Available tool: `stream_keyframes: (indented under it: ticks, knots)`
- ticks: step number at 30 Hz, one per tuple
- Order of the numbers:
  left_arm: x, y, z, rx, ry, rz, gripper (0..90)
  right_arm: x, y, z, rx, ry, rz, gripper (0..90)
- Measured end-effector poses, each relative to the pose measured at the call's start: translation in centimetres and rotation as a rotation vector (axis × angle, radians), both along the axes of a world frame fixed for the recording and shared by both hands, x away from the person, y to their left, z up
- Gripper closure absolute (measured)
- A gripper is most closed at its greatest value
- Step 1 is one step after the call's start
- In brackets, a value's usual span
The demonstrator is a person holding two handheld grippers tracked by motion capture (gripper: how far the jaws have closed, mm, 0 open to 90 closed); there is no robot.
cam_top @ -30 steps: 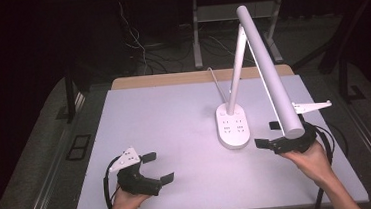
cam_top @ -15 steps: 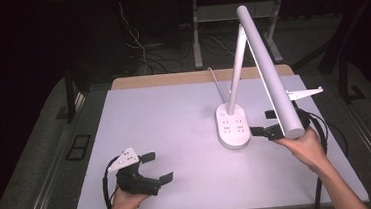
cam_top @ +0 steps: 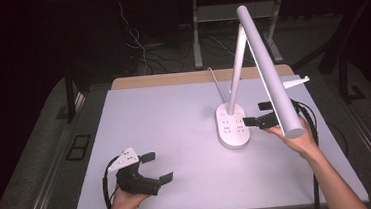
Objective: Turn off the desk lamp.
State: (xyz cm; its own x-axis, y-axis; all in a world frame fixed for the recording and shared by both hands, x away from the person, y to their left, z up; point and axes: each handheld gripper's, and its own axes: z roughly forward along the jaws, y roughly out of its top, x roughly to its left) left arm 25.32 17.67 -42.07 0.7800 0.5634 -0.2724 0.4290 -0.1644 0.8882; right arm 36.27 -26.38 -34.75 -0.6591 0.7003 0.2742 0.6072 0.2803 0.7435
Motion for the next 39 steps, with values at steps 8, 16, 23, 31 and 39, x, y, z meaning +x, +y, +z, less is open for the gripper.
stream_keyframes:
  ticks: [8, 16, 23, 31, 39]
  knots:
    - [0.0, 0.1, 0.0, 0.006, -0.001, -0.001, 0.0, 1.9, -0.2, -0.7, -0.003, 0.014, -0.011, 15.4]
    - [0.0, 0.0, 0.0, 0.006, -0.002, -0.002, 0.0, 3.4, -0.6, -1.2, -0.002, 0.032, -0.020, 26.3]
    - [0.0, 0.1, 0.0, 0.004, 0.000, 0.000, 0.0, 4.8, -0.6, -1.6, 0.002, 0.044, -0.027, 39.8]
    - [0.0, 0.1, 0.1, 0.004, 0.000, 0.000, 0.0, 6.1, -0.2, -2.6, -0.012, 0.067, -0.044, 67.3]
    - [0.1, 0.2, 0.1, 0.004, -0.002, -0.001, 0.0, 7.2, 0.2, -3.9, -0.016, 0.069, -0.069, 83.7]
